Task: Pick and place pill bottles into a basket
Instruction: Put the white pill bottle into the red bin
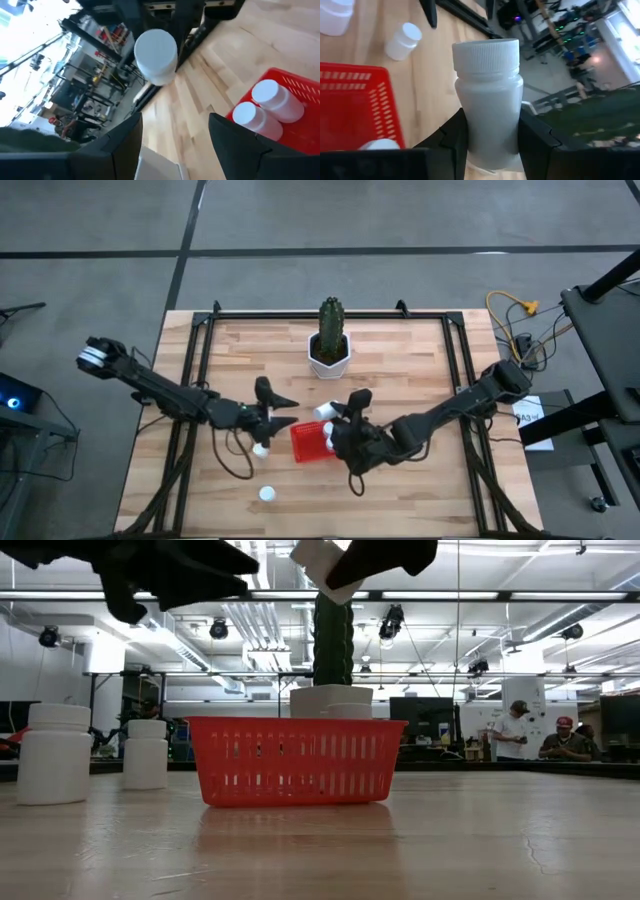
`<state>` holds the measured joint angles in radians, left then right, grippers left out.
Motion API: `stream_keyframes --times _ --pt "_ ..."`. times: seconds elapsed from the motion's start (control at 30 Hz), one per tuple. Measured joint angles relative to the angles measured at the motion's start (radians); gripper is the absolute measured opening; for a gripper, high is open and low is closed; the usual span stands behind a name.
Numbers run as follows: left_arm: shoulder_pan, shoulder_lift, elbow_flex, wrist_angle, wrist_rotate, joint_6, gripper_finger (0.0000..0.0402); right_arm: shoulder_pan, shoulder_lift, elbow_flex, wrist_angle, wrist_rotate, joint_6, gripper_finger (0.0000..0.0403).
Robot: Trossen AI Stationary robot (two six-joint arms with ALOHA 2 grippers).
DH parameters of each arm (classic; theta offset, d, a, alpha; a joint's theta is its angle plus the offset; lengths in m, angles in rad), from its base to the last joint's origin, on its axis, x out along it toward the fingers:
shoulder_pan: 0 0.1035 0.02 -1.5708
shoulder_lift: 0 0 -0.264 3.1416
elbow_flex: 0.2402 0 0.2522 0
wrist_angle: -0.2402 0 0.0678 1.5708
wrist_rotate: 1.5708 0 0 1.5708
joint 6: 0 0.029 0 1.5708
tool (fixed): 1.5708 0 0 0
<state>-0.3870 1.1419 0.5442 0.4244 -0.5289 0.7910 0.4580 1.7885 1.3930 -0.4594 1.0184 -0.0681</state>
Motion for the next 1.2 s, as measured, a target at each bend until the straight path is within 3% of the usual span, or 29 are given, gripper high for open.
stream_keyframes --times 0.37,0.67,1.2 --pt "0.000 0.134 0.115 -0.027 -0.001 -0.046 0.0210 -0.007 0.000 -0.001 0.013 -0.130 0.013 0.0120" --pt "0.001 0.150 0.189 -0.197 -0.001 -0.157 0.0210 -0.011 0.037 0.005 0.039 -0.187 -0.018 0.0120" --pt "-0.002 0.175 0.208 -0.232 0.020 -0.185 0.0210 -0.035 0.074 0.039 0.082 -0.181 -0.025 0.0116"
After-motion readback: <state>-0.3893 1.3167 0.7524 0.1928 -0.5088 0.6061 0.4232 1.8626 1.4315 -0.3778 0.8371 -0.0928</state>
